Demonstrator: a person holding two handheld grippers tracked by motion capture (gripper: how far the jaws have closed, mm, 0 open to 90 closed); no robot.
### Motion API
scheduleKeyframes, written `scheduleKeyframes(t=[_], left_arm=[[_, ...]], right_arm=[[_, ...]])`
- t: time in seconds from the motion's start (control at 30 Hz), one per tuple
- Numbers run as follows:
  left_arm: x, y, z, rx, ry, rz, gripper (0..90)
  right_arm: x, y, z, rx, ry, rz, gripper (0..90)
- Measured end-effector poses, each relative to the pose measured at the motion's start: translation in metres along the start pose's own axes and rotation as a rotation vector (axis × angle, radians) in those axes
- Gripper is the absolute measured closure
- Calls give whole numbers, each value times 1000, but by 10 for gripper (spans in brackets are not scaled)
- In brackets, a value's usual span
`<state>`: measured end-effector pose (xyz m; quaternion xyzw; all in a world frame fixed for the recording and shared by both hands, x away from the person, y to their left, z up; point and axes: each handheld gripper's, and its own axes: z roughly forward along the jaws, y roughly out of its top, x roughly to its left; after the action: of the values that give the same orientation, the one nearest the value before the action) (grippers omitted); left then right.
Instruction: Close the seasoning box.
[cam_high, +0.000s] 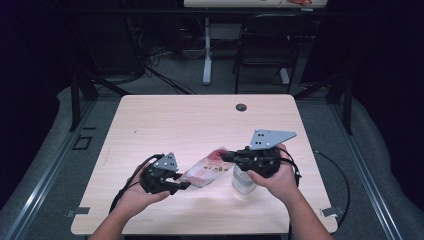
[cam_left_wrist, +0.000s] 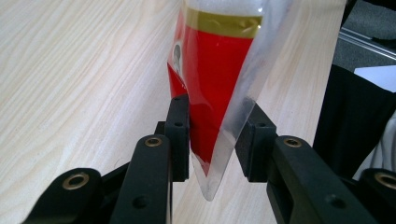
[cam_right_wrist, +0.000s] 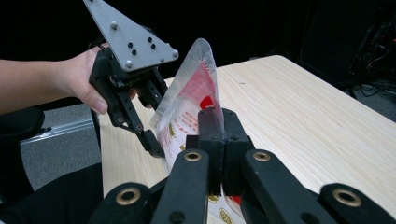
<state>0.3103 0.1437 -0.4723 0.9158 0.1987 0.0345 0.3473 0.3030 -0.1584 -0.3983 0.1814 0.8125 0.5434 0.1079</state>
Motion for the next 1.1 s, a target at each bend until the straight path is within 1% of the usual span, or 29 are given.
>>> scheduleKeyframes(t=[0.13, 0.27, 0.5, 0.6, 0.83, 1.1], left_arm=[[0, -1, -1, 14, 3, 3, 693], [1, -3, 0, 26, 2, 1, 696], [3, -5, 1, 38, 4, -2, 698], [3, -7, 1, 38, 3, -8, 699], [4, -9, 0, 38, -4, -17, 701], [5, -10, -5, 36, 8, -19, 703]], right_arm=[[-1, -5, 1, -14, 4, 19, 900], [-2, -12, 3, -20, 7, 26, 900], [-4, -20, 6, -25, 8, 45, 900], [-4, -23, 8, -27, -4, 40, 900], [-4, -25, 10, -21, -13, 32, 900], [-6, -30, 11, -16, -20, 45, 900]])
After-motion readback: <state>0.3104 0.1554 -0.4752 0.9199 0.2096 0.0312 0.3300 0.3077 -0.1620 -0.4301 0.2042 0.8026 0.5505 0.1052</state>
